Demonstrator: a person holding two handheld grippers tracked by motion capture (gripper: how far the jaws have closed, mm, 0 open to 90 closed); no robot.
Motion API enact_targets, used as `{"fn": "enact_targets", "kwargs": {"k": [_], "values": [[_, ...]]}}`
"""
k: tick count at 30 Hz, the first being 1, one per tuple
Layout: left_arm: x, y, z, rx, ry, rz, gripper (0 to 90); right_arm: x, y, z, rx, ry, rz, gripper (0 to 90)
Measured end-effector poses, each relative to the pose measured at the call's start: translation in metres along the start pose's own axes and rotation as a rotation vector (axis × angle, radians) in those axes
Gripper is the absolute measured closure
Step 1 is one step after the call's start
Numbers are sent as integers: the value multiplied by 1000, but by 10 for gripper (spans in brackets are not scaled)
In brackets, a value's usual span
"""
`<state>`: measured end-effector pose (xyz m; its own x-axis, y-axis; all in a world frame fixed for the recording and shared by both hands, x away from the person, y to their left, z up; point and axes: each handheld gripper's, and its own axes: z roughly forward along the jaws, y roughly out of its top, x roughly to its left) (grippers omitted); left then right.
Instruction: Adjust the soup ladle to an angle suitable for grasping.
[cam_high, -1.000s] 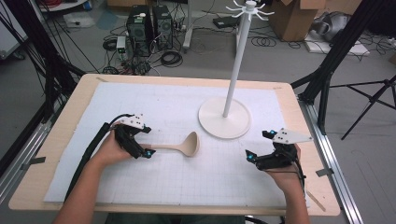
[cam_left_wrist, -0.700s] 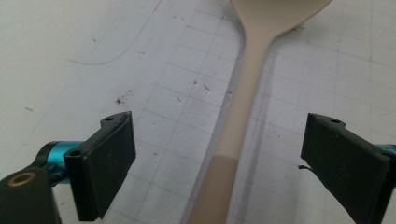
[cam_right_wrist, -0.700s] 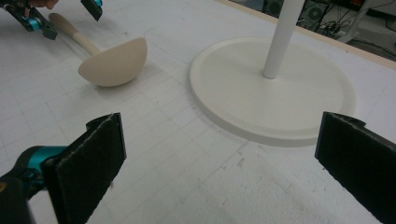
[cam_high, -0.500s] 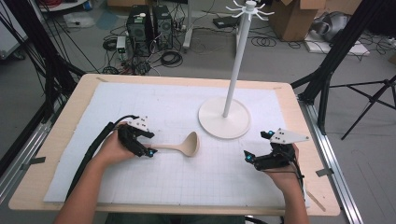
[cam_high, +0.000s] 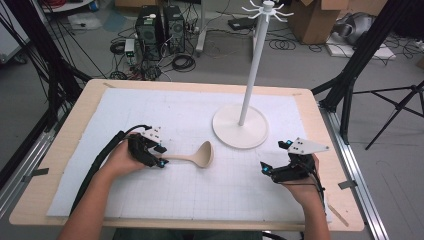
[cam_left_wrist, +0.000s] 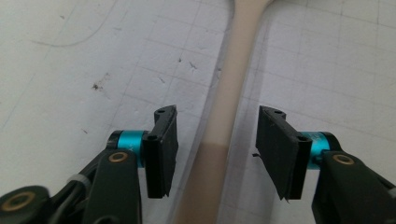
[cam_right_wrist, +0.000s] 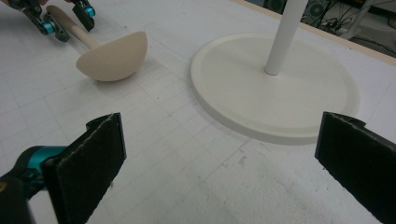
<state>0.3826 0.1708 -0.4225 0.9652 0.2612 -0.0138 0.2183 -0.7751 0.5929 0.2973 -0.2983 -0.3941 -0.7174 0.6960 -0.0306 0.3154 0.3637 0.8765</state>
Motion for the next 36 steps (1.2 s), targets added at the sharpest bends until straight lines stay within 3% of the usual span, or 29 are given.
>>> {"fn": "enact_targets", "kwargs": {"k": [3,7,15,17,18,21,27,36], "values": [[0,2,0,27,-18,-1,578,0,0,1,3,-1,-5,6],[-1,4,1,43,-8,5,616,0,0,1,6,2,1,6],[1,5,0,50,-5,-28,683,0,-1,1,7,1,3,6],[0,8,0,74,-1,-17,685,0,-1,2,7,-1,4,6],[-3,13,1,116,12,6,694,0,-1,1,11,-1,4,6],[-6,17,1,147,29,41,708,-1,-1,1,8,-3,0,6],[-10,17,2,135,10,61,763,-1,-1,0,6,-5,7,9],[-15,19,3,115,12,86,768,-1,-1,0,6,-6,6,9]]}}
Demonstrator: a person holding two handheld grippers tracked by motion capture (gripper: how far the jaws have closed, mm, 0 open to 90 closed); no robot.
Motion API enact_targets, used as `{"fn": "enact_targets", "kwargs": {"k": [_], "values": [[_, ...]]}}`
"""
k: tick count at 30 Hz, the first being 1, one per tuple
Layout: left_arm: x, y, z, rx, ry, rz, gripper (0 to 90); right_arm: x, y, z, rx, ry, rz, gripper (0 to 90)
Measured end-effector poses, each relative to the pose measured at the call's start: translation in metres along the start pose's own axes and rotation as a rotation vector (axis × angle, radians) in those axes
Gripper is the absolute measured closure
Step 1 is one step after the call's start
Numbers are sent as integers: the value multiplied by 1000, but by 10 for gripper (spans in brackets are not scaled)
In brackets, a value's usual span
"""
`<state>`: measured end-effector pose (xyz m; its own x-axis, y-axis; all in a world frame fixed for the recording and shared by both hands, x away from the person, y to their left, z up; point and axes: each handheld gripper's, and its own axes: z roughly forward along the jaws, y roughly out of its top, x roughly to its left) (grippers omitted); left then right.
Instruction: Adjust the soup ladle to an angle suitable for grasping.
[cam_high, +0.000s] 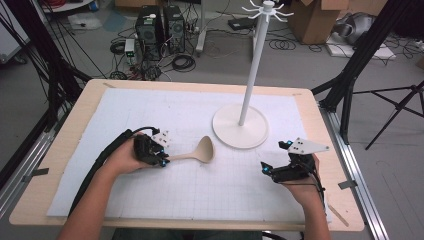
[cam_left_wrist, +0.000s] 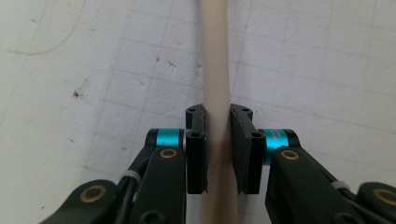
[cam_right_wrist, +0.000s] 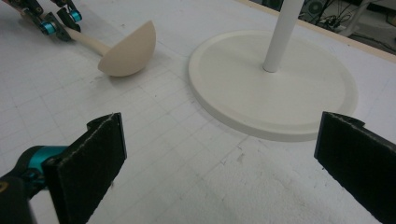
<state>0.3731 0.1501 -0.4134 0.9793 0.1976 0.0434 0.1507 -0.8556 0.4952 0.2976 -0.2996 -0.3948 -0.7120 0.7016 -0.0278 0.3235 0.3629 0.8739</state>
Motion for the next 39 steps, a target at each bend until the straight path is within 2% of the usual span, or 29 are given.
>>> {"fn": "enact_targets", "kwargs": {"k": [3,11,24,39], "values": [[-3,2,-1,-15,-28,21,767,0,0,0,0,0,-1,9],[-11,11,4,-5,-38,57,767,0,0,0,-2,1,-3,10],[-26,47,24,-28,-81,118,767,-1,2,-7,-20,-5,-1,10],[-33,78,40,-37,-106,159,767,-2,3,-10,-29,-6,-1,10]]}}
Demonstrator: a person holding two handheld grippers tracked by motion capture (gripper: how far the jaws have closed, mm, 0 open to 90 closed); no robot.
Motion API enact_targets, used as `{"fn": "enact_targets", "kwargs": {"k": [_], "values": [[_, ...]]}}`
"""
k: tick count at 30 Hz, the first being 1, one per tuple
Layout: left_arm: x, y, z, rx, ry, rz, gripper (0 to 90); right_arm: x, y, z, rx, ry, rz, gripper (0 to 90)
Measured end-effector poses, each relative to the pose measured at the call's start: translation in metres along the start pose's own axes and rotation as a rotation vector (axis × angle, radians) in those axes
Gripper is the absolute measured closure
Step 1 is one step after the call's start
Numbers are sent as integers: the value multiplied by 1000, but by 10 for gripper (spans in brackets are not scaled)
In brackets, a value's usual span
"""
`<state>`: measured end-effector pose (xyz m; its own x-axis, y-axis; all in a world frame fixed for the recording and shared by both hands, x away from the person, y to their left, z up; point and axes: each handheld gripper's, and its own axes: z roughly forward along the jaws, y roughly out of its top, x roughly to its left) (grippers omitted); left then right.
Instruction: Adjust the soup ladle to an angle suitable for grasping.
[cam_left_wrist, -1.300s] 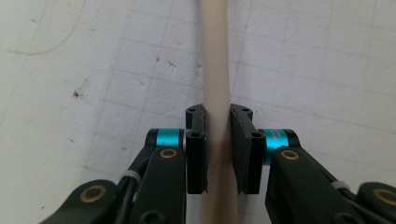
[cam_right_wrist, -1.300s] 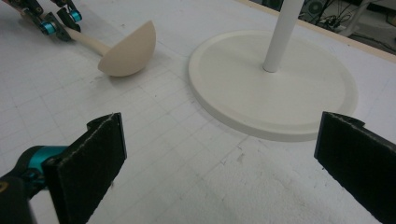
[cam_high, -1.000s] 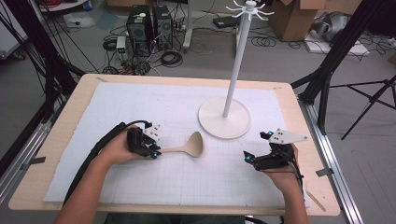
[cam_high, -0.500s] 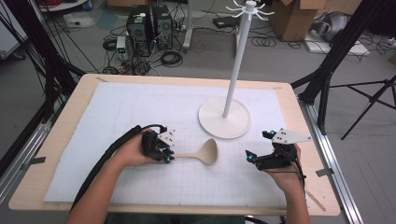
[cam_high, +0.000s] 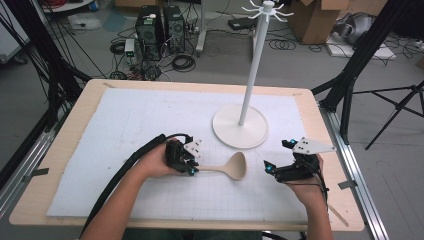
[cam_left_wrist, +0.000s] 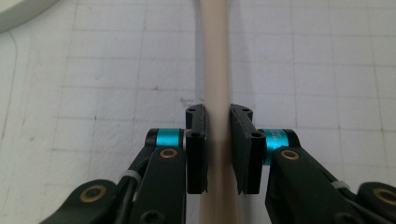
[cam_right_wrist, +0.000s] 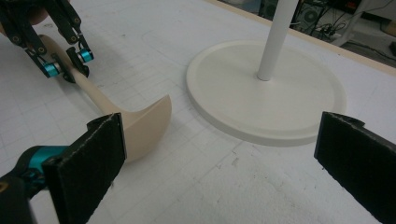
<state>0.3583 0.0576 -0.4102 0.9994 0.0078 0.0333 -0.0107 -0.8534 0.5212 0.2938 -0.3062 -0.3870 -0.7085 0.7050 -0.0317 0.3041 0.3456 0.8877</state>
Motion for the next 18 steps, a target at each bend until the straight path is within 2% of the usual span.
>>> {"fn": "enact_targets", "kwargs": {"k": [8,9,18], "values": [[2,13,12,-13,-11,-8,767,0,0,-1,-3,1,-1,10],[3,15,13,-4,-12,4,767,0,0,-1,-5,-1,-5,10],[3,31,26,-22,-20,3,766,0,0,0,-3,3,1,10]]}}
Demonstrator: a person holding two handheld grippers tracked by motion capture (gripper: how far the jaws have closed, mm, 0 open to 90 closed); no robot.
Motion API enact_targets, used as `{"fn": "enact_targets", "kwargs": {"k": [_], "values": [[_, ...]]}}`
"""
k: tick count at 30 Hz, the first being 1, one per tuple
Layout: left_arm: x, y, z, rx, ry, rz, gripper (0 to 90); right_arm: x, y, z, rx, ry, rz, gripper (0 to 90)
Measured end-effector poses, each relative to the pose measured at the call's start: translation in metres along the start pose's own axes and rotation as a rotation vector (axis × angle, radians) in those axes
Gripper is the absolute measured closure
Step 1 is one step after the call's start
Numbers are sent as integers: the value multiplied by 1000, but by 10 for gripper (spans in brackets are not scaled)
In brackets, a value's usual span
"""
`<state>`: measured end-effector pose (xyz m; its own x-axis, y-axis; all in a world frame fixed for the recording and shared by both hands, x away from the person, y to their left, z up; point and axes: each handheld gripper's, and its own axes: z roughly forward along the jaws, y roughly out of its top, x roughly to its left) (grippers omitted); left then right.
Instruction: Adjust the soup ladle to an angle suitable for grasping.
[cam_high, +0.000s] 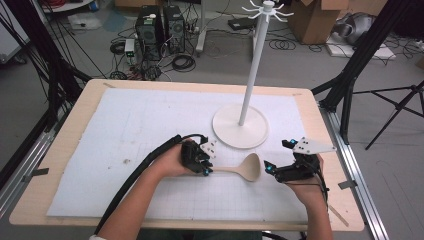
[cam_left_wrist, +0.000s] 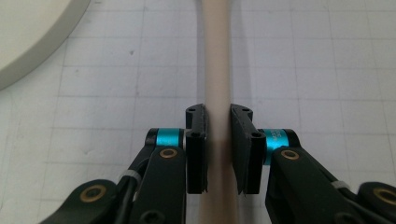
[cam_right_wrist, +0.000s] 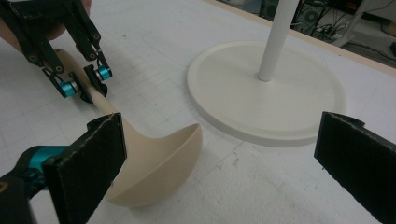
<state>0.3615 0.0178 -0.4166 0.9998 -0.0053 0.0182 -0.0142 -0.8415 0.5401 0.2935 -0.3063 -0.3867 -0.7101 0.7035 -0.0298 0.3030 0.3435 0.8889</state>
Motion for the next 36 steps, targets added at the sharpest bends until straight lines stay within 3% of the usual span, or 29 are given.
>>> {"fn": "enact_targets", "kwargs": {"k": [4,11,14,19,27,36], "values": [[0,3,3,1,-3,9,766,0,0,0,3,2,0,10],[2,2,3,-11,-31,-17,749,0,0,1,6,1,3,10],[2,2,-2,-25,-15,-35,645,0,-1,2,8,4,1,10],[2,-5,-19,-74,2,-62,574,0,-1,2,9,3,-1,10],[-6,-30,-59,-218,61,-115,442,1,-2,4,20,6,-3,10],[-17,-74,-96,-286,140,-163,323,1,-3,6,31,2,1,10]]}}
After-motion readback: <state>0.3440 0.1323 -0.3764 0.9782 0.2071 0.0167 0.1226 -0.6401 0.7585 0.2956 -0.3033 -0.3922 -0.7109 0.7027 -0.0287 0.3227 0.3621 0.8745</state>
